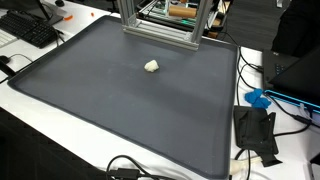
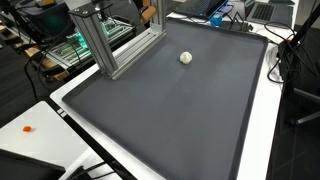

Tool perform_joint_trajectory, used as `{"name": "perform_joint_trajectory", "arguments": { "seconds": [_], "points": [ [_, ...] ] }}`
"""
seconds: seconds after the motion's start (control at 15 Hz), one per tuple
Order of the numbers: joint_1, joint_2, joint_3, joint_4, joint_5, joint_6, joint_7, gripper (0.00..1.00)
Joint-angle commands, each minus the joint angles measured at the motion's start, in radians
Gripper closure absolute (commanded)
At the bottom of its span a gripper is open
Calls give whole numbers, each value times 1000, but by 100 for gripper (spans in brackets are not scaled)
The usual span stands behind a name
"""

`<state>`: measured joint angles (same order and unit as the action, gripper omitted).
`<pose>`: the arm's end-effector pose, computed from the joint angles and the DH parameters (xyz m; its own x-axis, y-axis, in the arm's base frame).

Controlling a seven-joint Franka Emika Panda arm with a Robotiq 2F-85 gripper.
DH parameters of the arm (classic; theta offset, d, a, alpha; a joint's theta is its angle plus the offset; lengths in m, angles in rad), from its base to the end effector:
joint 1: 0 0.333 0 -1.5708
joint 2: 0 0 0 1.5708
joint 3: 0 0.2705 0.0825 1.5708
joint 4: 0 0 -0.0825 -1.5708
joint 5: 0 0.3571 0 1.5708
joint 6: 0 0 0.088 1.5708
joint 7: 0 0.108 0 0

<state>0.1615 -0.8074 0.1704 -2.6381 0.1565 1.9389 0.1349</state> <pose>0.3080 0.1169 0.4658 0.9902 0.0997 0.0979 0.1042 -0.9937 -0.0417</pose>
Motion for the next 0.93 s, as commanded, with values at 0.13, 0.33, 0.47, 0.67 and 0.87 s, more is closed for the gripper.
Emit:
{"name": "perform_joint_trajectory", "arguments": {
  "seconds": [0.13, 0.33, 0.47, 0.67, 0.87],
  "points": [
    [16, -32, -6, -44, 5, 41, -38, 0],
    [20, -29, -11, -42, -4, 40, -77, 0],
    [17, -26, -10, -34, -28, 26, -106, 0],
    [18, -25, -13, -30, -41, 26, -137, 0],
    [20, -22, -8, -35, -34, 24, -136, 0]
  ]
}}
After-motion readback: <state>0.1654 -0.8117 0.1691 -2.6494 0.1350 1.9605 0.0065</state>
